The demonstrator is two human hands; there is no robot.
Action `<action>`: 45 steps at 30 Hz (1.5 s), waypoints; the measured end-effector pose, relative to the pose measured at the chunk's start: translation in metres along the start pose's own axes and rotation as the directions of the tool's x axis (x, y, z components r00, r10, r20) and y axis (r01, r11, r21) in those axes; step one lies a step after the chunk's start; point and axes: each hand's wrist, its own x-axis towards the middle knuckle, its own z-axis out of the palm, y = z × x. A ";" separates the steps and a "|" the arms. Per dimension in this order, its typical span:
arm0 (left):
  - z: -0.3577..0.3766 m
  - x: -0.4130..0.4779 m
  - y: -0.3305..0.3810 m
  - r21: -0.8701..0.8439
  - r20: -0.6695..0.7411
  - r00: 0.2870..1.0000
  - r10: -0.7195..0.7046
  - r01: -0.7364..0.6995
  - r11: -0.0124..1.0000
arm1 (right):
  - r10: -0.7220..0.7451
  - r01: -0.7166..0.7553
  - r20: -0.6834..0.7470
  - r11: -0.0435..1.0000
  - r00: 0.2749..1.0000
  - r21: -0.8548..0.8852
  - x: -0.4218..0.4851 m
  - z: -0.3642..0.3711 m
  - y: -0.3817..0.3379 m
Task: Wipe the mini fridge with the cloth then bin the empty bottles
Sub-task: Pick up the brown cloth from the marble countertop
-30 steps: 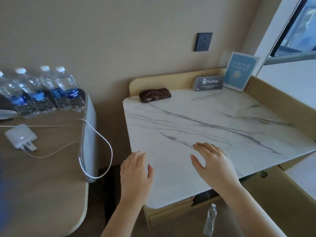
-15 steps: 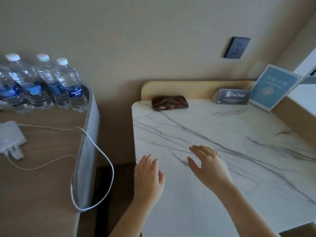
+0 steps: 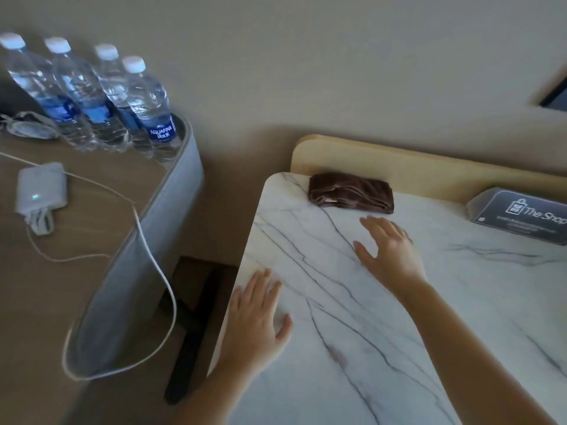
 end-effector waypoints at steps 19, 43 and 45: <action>0.001 -0.005 0.003 0.007 0.052 0.996 -0.078 0.078 0.997 | 0.007 -0.007 -0.009 1.000 1.000 0.007 0.094 0.071 0.052; -0.006 0.002 0.005 0.022 0.081 0.994 -0.070 0.069 0.997 | 0.188 -0.180 -0.260 0.982 0.947 0.053 -0.068 0.033 -0.029; -0.006 0.002 0.005 0.025 0.081 0.995 -0.059 0.057 0.998 | 0.214 -0.218 -0.275 0.976 0.937 0.016 -0.092 0.028 -0.044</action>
